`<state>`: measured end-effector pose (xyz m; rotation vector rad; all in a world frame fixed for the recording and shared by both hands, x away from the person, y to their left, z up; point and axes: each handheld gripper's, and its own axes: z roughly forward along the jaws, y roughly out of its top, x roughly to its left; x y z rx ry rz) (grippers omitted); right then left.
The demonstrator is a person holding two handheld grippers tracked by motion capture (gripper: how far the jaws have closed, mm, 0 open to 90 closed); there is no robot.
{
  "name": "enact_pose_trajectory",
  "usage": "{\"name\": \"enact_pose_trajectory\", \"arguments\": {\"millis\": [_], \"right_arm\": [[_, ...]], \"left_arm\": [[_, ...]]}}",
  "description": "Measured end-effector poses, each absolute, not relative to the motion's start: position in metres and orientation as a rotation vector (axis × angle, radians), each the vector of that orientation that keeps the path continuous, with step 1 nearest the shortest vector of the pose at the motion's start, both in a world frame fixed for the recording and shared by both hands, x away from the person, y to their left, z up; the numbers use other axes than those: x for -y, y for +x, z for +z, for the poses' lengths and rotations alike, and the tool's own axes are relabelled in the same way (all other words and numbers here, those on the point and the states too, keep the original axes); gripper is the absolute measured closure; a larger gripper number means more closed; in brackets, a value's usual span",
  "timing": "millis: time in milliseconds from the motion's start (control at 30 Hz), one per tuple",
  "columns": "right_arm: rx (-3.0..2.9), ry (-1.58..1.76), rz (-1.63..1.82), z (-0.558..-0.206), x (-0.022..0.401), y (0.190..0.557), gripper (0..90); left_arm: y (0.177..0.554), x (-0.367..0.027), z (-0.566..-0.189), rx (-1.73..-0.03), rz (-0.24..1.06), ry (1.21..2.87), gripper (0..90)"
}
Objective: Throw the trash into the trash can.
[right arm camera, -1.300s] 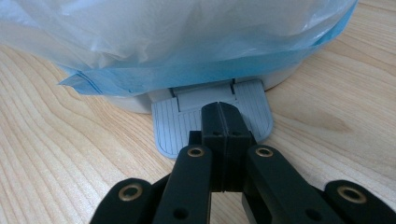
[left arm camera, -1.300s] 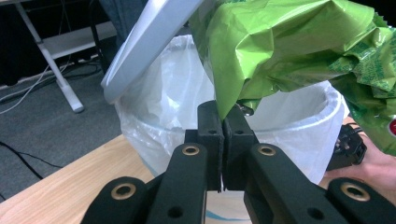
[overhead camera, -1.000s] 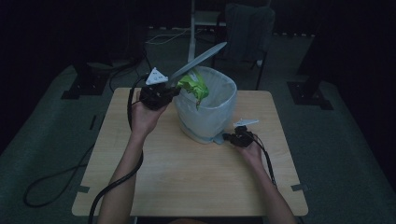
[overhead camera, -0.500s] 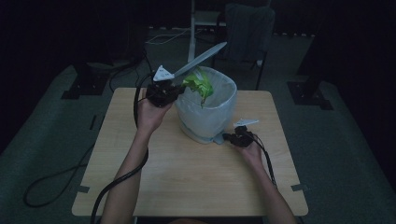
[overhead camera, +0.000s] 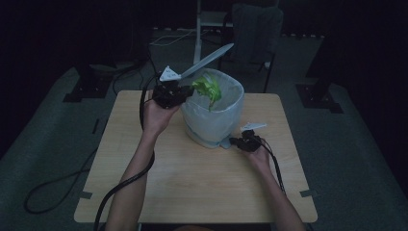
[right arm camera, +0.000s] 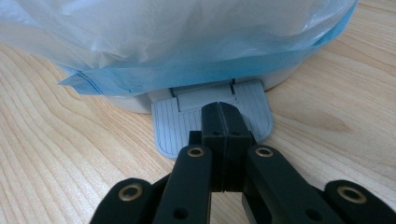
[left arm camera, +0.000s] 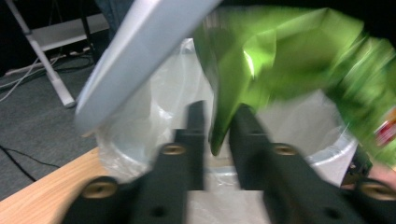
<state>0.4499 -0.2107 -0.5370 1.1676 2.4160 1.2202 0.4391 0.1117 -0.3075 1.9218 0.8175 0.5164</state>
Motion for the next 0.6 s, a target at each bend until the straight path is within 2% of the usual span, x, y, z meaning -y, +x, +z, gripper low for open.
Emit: {"name": "enact_pose_trajectory", "arguments": {"millis": [167, 600], "right_arm": [[-2.416, 1.168, 1.221, -0.537, 0.211, 0.45, 90.0], [-2.417, 1.167, 1.223, -0.537, 0.211, 0.45, 90.0]], "left_arm": [[0.436, -0.112, -0.308, -0.815, 0.531, 1.931, 66.8], [0.422, -0.133, -0.309, -0.833, 0.542, 1.88, 64.7]]}}
